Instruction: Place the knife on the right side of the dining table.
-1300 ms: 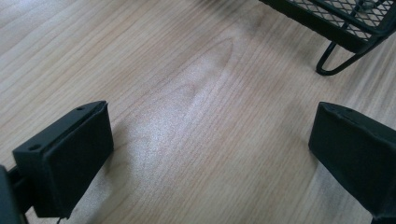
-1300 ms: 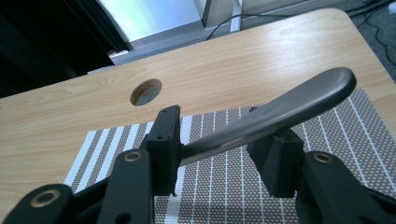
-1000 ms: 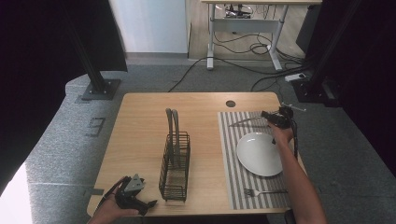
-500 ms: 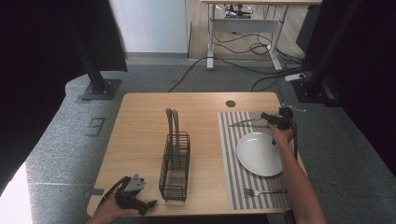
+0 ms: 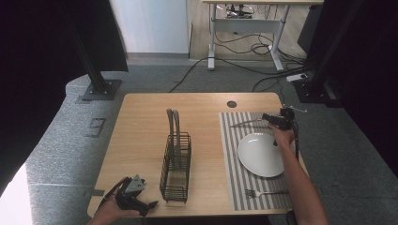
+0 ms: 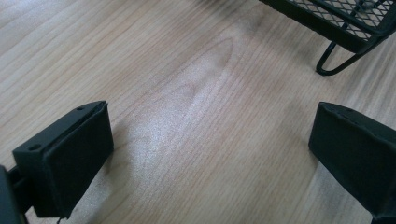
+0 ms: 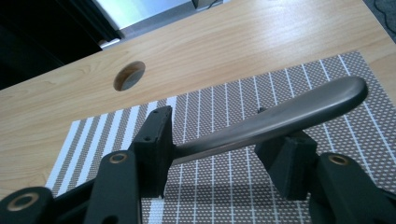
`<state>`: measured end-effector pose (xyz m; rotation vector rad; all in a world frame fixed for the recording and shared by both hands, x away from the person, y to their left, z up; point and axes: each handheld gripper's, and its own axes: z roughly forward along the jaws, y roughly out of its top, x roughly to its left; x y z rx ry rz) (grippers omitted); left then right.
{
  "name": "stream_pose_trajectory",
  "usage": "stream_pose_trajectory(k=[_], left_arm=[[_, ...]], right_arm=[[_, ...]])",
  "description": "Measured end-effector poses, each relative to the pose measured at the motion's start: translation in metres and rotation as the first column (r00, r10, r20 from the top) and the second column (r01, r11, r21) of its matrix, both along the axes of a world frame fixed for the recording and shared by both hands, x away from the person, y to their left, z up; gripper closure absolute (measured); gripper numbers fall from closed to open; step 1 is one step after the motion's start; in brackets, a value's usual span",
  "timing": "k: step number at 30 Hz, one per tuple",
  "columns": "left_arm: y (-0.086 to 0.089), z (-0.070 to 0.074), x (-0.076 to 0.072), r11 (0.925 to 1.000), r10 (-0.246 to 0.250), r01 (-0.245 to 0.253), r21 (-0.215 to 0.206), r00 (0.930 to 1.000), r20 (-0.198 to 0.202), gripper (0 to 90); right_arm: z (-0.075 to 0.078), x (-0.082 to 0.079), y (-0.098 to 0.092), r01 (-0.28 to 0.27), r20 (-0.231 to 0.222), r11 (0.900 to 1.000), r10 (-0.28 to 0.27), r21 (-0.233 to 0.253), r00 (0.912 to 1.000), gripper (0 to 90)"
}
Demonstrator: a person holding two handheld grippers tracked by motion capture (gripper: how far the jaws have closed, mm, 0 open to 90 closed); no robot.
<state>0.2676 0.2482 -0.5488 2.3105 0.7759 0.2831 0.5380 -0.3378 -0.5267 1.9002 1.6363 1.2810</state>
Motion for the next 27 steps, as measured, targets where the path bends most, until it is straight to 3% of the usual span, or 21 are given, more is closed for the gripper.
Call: stream_pose_trajectory(k=[11, 27], left_arm=[[0.000, 0.000, 0.000, 1.0000, 0.000, 0.000, 0.000, 1.0000, 0.000, 0.0], [0.000, 0.000, 0.000, 1.0000, 0.000, 0.000, 0.000, 1.0000, 0.000, 0.0]], right_arm=[[-0.008, 0.003, -0.006, 0.023, -0.067, 0.998, -0.019, 0.052, 0.9976, 44.7], [-0.016, 0.006, -0.002, 0.021, -0.149, 0.999, -0.017, 0.028, 0.9886, 41.2]])
